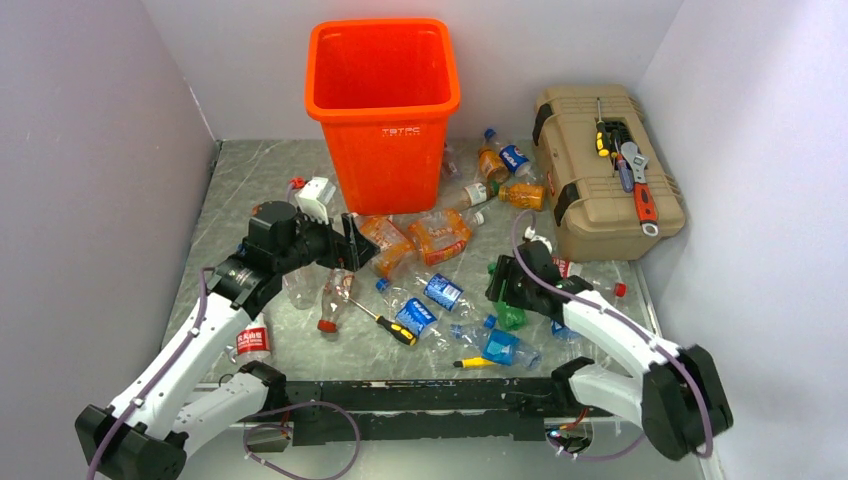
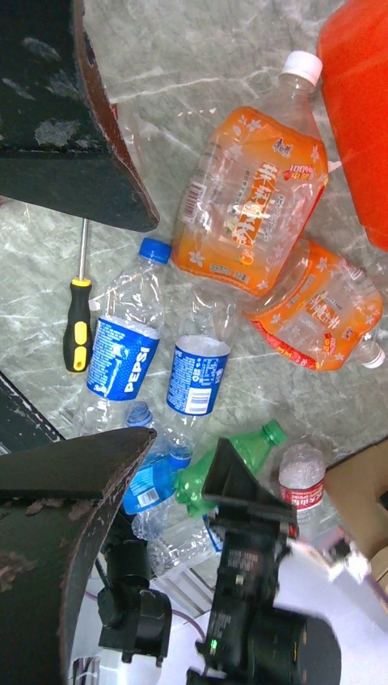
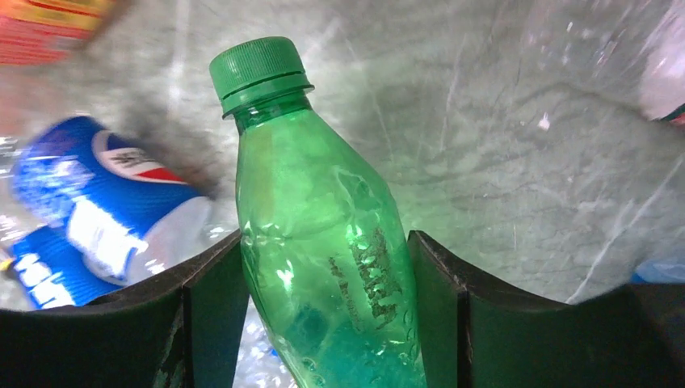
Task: Put the plastic bottles in the bin
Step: Pick up the plastic bottle at the center of the board.
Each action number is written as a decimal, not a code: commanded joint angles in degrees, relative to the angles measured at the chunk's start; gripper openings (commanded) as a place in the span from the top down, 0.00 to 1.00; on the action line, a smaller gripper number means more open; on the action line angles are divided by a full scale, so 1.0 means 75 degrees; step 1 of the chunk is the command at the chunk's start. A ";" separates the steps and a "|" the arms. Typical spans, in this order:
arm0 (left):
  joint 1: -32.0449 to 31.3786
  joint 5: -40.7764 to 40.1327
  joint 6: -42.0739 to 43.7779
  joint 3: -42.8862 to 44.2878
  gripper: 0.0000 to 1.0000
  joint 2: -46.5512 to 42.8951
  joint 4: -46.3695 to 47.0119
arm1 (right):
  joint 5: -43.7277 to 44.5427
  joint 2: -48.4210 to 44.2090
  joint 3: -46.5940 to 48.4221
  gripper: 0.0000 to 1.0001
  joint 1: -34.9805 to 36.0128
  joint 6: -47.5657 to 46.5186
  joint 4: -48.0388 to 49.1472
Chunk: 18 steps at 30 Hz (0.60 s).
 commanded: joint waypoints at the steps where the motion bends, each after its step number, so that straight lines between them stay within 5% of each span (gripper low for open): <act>1: -0.0008 -0.0326 0.0025 0.0002 0.04 -0.0286 0.0352 | 0.0017 -0.1593 0.0621 0.65 0.0053 -0.0674 0.0347; 5: -0.0008 -0.0436 -0.0298 -0.0313 0.04 -0.0583 0.1031 | -0.1041 -0.3428 0.0601 0.67 0.0503 -0.1813 0.1592; 9: 0.0004 -0.0094 -0.1471 -0.0818 0.01 -0.1009 0.3028 | -0.2151 -0.4921 -0.0058 0.69 0.1046 -0.2441 0.3475; 13: 0.0004 0.0538 -0.2502 -0.1016 0.01 -0.0981 0.5132 | -0.2929 -0.4907 -0.0349 0.71 0.1206 -0.2241 0.4946; 18: -0.0033 0.2239 -0.3107 -0.0193 0.00 0.0400 0.6515 | -0.2958 -0.4180 -0.0678 0.73 0.1779 -0.1747 0.6824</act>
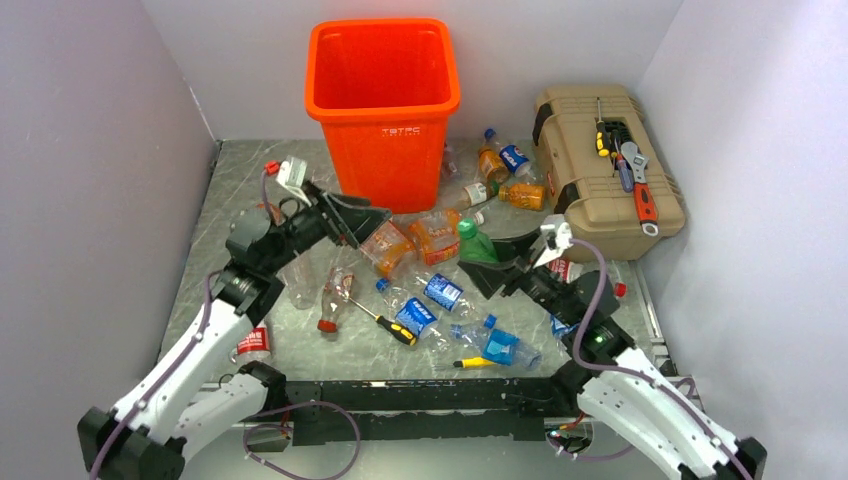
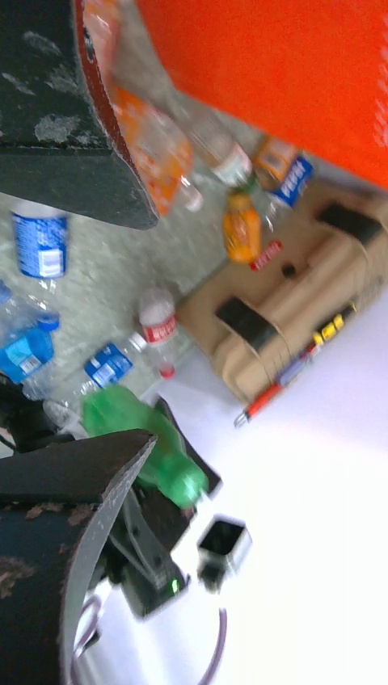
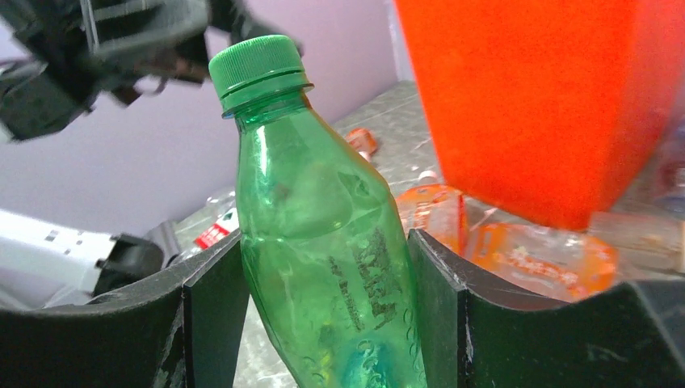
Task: Put the plastic bottles in the bin
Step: Pick up the plastic bottle at the center of the board.
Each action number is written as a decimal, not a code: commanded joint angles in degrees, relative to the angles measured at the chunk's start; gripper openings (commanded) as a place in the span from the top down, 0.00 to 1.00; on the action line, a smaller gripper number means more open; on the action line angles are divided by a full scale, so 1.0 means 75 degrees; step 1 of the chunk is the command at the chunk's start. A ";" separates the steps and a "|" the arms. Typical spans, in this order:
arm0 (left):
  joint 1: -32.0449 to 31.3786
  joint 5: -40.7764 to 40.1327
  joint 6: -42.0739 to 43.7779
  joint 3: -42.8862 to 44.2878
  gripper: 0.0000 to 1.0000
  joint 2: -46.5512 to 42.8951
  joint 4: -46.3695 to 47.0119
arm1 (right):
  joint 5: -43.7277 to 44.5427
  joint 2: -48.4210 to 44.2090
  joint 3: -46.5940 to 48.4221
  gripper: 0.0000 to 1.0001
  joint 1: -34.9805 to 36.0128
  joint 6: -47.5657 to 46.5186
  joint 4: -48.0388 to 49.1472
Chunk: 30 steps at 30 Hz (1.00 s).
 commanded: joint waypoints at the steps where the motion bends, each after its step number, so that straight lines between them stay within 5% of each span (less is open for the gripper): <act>1: -0.0104 0.1863 -0.0861 0.0819 0.01 0.1145 0.2407 | -0.0352 0.0713 -0.0313 0.73 0.0625 0.0286 0.2417; 14: -0.1879 0.1879 0.1538 0.1927 0.09 0.2198 0.1003 | 0.1064 0.1996 -0.0927 0.72 0.1751 0.1069 0.5039; 20: -0.2260 0.1741 0.1949 0.2049 0.10 0.2274 0.0615 | 0.1185 0.1961 -0.0960 0.72 0.1811 0.1215 0.5185; 27: -0.2496 0.1614 0.2090 0.2109 0.26 0.2277 0.0461 | 0.1036 0.2191 -0.0799 0.72 0.1876 0.1289 0.5137; 30: -0.2517 0.1526 0.2064 0.2094 0.23 0.2256 0.0498 | 0.1039 0.2275 -0.0749 0.72 0.1947 0.1207 0.5021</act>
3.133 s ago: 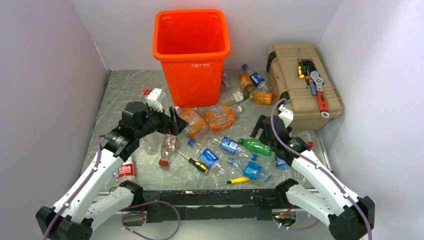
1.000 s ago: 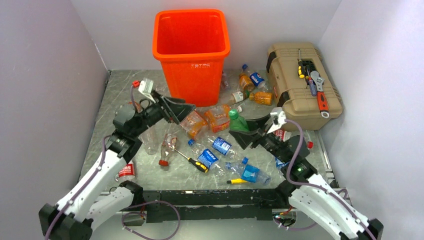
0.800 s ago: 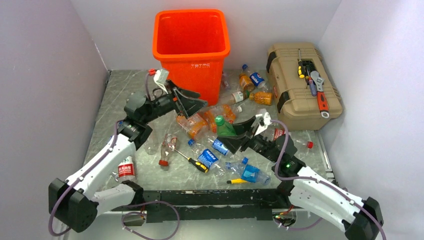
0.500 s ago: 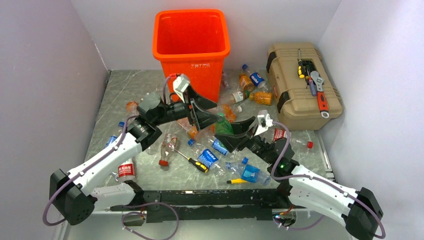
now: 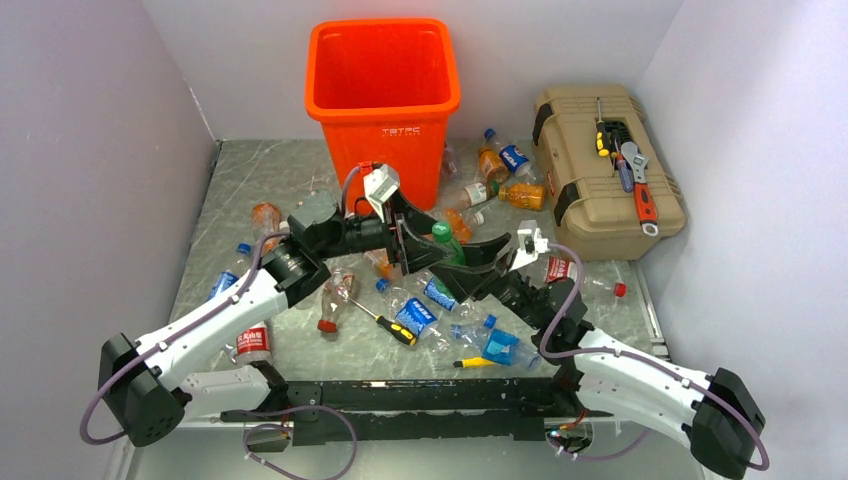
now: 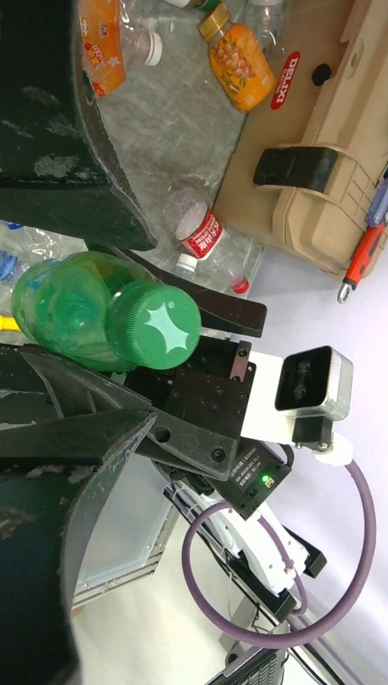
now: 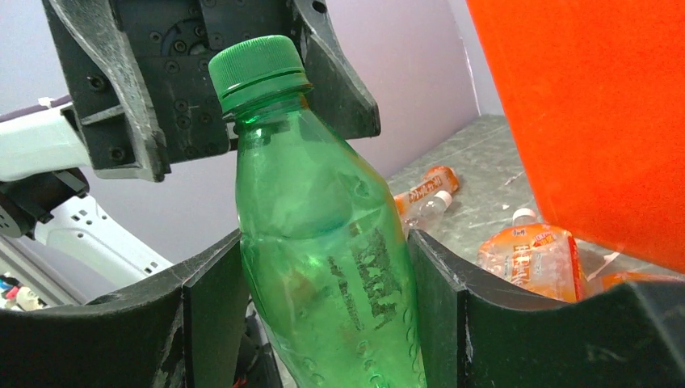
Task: Put the plastic bottles in the bin
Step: Pick up the plastic bottle at the center of the board, then place the plastic bottle in the trash bin.
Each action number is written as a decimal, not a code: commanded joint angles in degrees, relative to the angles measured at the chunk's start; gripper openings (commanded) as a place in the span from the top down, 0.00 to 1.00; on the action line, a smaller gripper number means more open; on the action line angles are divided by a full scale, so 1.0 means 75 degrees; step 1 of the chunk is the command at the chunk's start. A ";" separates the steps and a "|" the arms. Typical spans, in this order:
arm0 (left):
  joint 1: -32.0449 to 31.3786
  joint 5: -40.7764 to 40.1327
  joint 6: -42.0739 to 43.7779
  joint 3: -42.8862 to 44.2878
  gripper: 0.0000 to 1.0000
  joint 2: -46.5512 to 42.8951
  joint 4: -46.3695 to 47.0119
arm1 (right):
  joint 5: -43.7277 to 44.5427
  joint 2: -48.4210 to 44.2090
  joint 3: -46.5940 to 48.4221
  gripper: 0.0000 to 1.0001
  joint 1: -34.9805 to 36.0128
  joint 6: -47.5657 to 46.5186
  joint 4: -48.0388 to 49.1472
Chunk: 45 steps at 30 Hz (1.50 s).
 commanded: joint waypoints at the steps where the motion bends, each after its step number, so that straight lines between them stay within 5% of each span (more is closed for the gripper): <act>1: -0.0060 -0.0149 0.0163 0.0357 0.23 -0.0011 0.0084 | -0.0019 0.0093 0.0281 0.72 0.0124 0.0012 0.0371; 6: -0.0105 -0.0084 0.0141 0.0433 0.35 0.0062 0.0119 | 0.0110 0.0114 0.0246 0.71 0.0201 -0.0029 0.0346; 11: -0.0126 -0.0053 0.0253 0.0492 0.74 0.0106 -0.0076 | 0.0186 0.0084 0.0321 0.70 0.0267 -0.0117 0.0146; 14: -0.0139 0.0178 0.0295 0.0502 1.00 0.0118 0.0014 | 0.0159 0.0115 0.0452 0.59 0.0285 -0.0103 -0.0136; 17: -0.0150 0.0002 0.0366 0.0587 1.00 0.0079 -0.0122 | 0.0159 0.0165 0.0966 0.08 0.0285 0.0040 -0.1269; 18: -0.0147 -0.0239 0.0481 0.0657 1.00 0.0027 -0.0316 | 0.0175 0.0105 0.1219 0.01 0.0285 0.0012 -0.1845; 25: -0.0138 -0.2739 0.2311 0.2259 1.00 -0.0330 -0.2359 | 0.1702 -0.1222 0.2361 0.00 0.0285 -0.0483 -0.6115; 32: 0.0142 -0.4663 0.4011 0.4910 1.00 0.0659 -0.2748 | 0.2775 -0.2769 0.1776 0.00 0.0273 0.0246 -0.7475; 38: 0.2325 -0.3615 0.2631 0.7356 1.00 0.2315 -0.2924 | 0.2686 -0.3274 0.1063 0.00 0.0273 0.0251 -0.7712; 45: 0.3584 -0.3171 0.1806 0.7725 1.00 0.3687 -0.1409 | 0.2739 -0.3659 0.0781 0.00 0.0273 0.0224 -0.7934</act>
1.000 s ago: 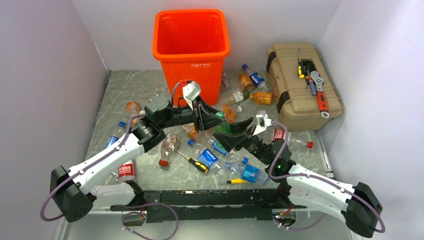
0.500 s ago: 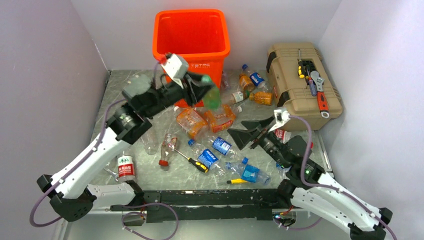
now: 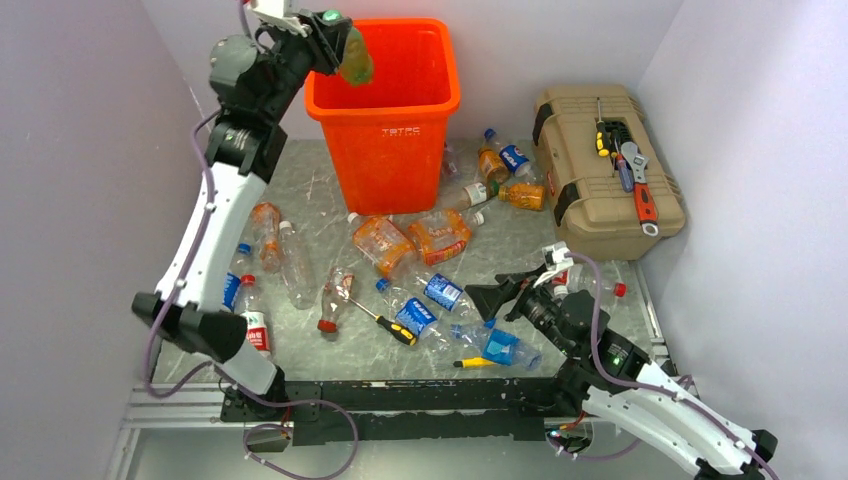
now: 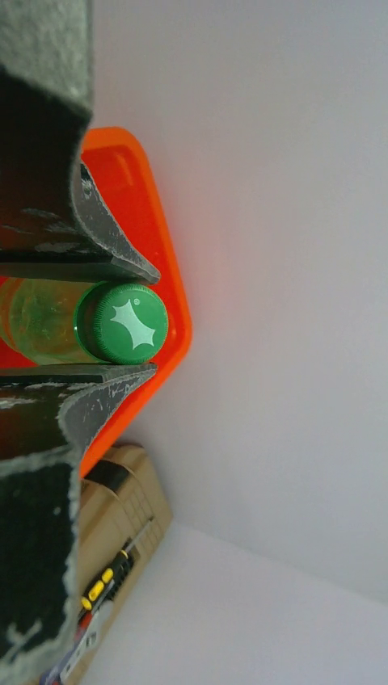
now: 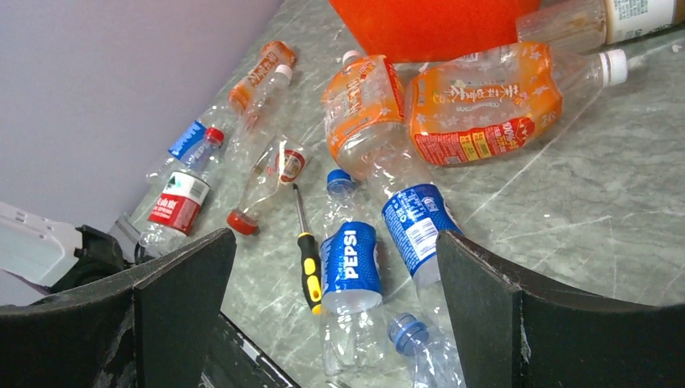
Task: Put the plastic bottles in the bin
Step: Place the plastic bottle in the trash bin.
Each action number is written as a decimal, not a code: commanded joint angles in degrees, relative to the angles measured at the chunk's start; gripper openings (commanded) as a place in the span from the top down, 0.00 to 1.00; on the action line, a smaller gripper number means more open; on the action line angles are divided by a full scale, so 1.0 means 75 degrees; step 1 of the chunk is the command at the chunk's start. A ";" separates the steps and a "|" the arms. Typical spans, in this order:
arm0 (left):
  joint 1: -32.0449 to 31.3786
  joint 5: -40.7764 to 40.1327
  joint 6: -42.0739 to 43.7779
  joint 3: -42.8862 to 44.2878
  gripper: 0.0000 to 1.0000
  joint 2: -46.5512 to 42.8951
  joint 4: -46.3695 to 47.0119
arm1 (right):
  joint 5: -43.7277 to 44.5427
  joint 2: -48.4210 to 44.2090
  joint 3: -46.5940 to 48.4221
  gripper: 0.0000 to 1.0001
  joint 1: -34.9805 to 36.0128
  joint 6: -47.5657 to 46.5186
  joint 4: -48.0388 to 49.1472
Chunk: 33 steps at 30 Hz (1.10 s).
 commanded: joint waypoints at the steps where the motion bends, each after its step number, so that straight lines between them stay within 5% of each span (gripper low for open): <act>1: 0.0475 0.0518 -0.0764 0.0173 1.00 0.0760 0.0984 | 0.0180 -0.0349 -0.0001 0.00 0.0022 0.0013 -0.0073; 6: 0.0693 0.0780 -0.1029 -0.0599 1.00 0.1224 0.2269 | 0.0514 -0.0819 -0.0194 0.00 0.0023 0.0009 -0.0343; 17: 0.0694 0.1029 -0.0851 -0.0923 1.00 0.1642 0.1585 | 0.1169 -0.1034 -0.0379 0.00 0.0028 0.0021 -0.0566; 24: 0.0627 0.3145 -0.1577 0.0161 0.98 0.2540 0.0699 | 0.1352 -0.0880 -0.0298 0.00 0.0022 -0.0050 -0.0547; 25: 0.0580 0.3275 -0.1561 0.0277 0.86 0.2622 0.0562 | 0.1364 -0.0852 -0.0265 0.00 0.0022 -0.0063 -0.0554; 27: 0.0467 0.3263 -0.1361 0.0279 0.43 0.2621 0.0418 | 0.1389 -0.0815 -0.0175 0.00 0.0025 -0.0047 -0.0661; 31: 0.0391 0.2792 -0.1092 -0.0284 0.03 0.1945 0.0812 | 0.1475 -0.0829 -0.0040 0.00 0.0022 -0.0035 -0.0855; 33: 0.0380 0.2514 -0.1141 -0.0381 0.01 0.1513 0.0788 | 0.1498 -0.0803 0.0028 0.00 0.0022 -0.0061 -0.0895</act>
